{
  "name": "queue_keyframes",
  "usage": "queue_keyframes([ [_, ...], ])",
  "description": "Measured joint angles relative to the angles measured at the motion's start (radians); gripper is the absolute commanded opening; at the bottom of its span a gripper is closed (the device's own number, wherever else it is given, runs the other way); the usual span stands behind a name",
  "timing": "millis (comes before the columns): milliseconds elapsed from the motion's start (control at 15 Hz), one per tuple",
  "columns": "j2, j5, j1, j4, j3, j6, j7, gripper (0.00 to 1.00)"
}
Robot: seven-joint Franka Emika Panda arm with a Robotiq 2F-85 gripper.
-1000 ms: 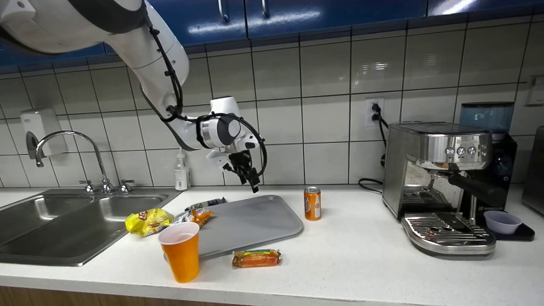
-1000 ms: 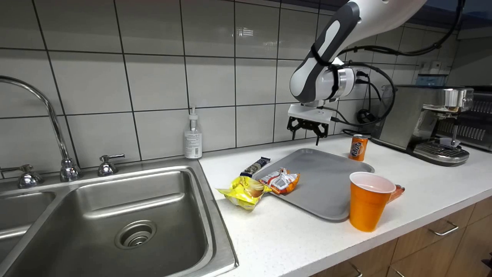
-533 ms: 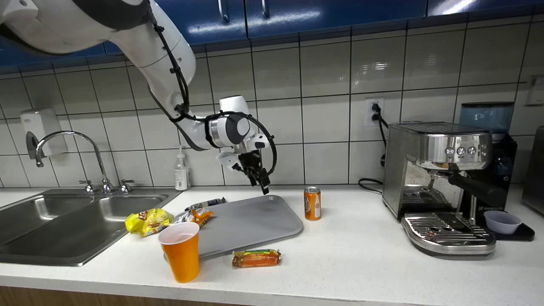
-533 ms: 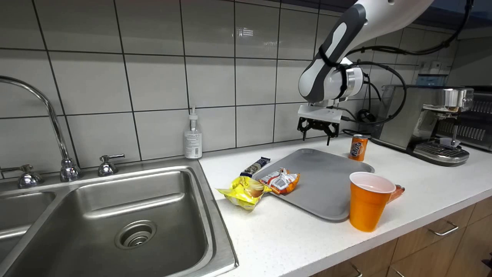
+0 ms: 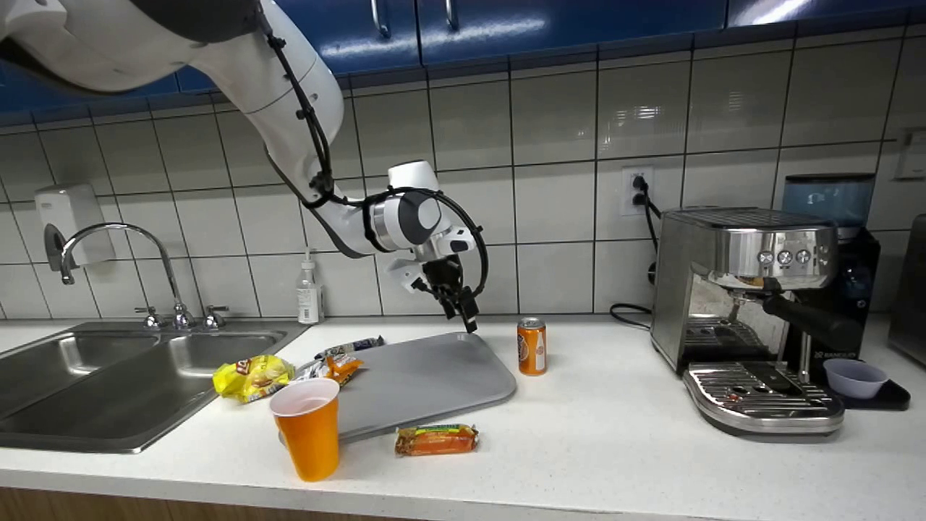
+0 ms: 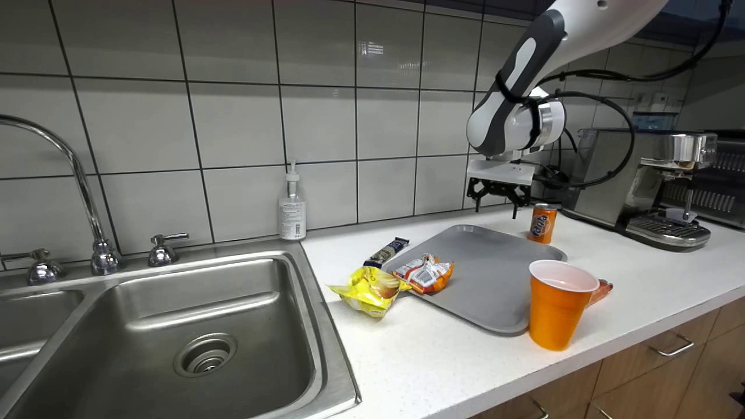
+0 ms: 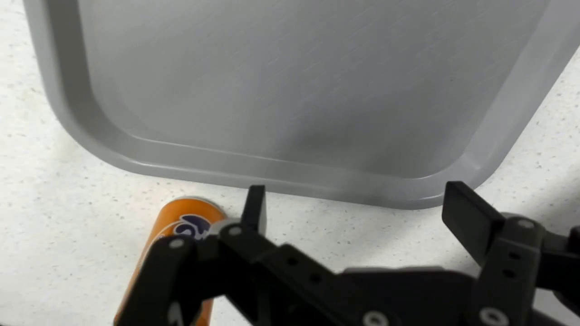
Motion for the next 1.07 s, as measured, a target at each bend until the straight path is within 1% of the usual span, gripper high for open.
queue_keyframes([
  [533,-0.002,0.001,-0.024,-0.017,-0.043,-0.005,0.008,1.0],
  [1067,-0.003,0.001,-0.048,-0.018,-0.079,-0.037,0.028,1.0],
])
